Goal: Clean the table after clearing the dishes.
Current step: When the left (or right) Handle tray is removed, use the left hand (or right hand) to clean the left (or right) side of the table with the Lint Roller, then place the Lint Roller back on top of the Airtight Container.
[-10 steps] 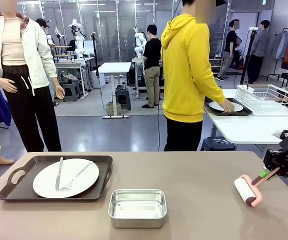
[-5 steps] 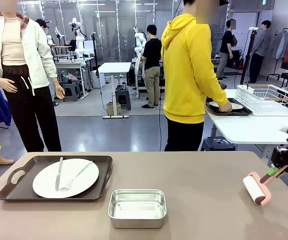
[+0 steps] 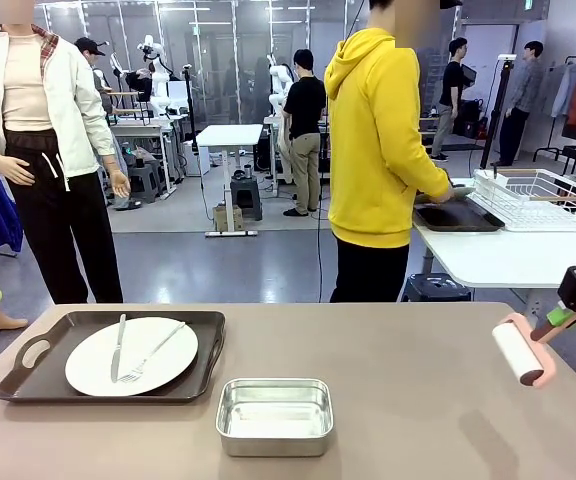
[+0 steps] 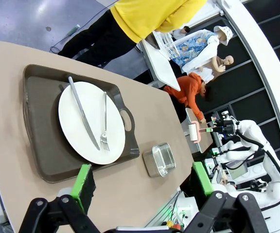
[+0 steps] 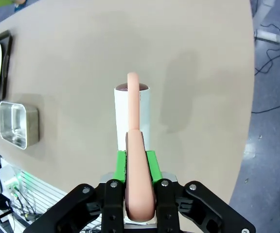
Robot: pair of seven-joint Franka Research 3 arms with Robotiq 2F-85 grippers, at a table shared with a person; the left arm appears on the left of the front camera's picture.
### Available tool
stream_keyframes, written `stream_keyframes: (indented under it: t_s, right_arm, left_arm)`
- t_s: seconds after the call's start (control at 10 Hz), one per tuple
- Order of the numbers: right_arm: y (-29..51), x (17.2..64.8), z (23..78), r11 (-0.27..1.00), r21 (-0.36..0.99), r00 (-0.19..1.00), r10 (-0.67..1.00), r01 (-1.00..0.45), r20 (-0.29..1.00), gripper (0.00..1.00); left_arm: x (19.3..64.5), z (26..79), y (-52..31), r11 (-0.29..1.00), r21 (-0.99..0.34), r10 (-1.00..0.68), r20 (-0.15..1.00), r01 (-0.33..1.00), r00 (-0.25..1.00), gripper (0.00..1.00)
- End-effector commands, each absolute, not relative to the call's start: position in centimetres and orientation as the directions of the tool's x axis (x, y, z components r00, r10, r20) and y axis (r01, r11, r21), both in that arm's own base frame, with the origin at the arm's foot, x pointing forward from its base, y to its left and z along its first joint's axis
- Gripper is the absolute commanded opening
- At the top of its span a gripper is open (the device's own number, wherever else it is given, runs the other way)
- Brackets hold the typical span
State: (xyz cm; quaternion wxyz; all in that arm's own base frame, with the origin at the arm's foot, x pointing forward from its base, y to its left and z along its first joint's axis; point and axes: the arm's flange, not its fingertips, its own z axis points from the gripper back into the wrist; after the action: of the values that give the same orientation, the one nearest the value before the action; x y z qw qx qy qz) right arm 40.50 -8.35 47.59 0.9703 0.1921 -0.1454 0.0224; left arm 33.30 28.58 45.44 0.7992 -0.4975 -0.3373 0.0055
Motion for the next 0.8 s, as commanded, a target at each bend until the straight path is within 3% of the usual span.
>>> stream_keyframes:
  t_s: [0.0, 0.7]
  right_arm:
    - [-9.48, 40.46, 47.5, 0.927, 0.369, 0.957, -0.039, -0.073, 0.288, 0.2]
    - [-9.48, 40.46, 47.5, 0.927, 0.369, 0.957, -0.039, -0.073, 0.288, 0.2]
  left_arm:
    - [32.96, 45.48, 28.75, 0.503, -0.795, 0.335, 0.541, 0.339, 0.771, 1.0]
    - [32.96, 45.48, 28.75, 0.503, -0.795, 0.335, 0.541, 0.339, 0.771, 1.0]
